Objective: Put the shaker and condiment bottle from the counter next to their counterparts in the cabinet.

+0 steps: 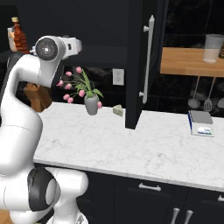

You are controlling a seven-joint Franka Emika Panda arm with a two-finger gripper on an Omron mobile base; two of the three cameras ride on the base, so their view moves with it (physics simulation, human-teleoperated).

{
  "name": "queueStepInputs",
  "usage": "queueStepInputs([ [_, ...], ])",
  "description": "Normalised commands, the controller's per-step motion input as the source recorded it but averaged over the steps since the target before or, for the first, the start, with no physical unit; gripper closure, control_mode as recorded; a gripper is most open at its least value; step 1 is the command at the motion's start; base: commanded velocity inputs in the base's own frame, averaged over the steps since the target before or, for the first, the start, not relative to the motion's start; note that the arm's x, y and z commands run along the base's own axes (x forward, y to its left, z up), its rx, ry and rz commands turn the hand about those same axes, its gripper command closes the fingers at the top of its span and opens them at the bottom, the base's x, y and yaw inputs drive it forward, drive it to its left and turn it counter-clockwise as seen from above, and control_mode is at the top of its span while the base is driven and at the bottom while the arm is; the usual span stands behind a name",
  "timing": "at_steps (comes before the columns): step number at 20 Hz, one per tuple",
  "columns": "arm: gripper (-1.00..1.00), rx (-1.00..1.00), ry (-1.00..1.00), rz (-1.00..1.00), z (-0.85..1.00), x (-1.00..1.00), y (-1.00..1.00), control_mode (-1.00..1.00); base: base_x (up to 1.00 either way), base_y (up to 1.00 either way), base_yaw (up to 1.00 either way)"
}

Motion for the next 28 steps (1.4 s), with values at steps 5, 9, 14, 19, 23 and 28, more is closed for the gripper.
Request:
queueStepInputs([
  [5, 1.00, 0.00, 0.00, 0.00, -0.30, 0.36, 0.00, -1.00, 0.00, 0.00, 0.00],
  [9, 1.00, 0.00, 0.07, 0.00, -0.24, 0.14, 0.02, -1.00, 0.00, 0.00, 0.00],
  [14, 1.00, 0.00, 0.04, 0.00, -0.05, 0.34, 0.00, -1.00, 0.00, 0.00, 0.00],
  [19, 1.00, 0.00, 0.01, 0.00, -0.08, 0.43, 0.00, -1.00, 0.00, 0.00, 0.00],
  [23, 1.00, 0.00, 0.00, 0.00, -0.16, 0.48, 0.00, -1.00, 0.00, 0.00, 0.00],
  [28, 1.00, 0.00, 0.00, -0.01, -0.13, 0.42, 0.02, -1.00, 0.00, 0.00, 0.00],
])
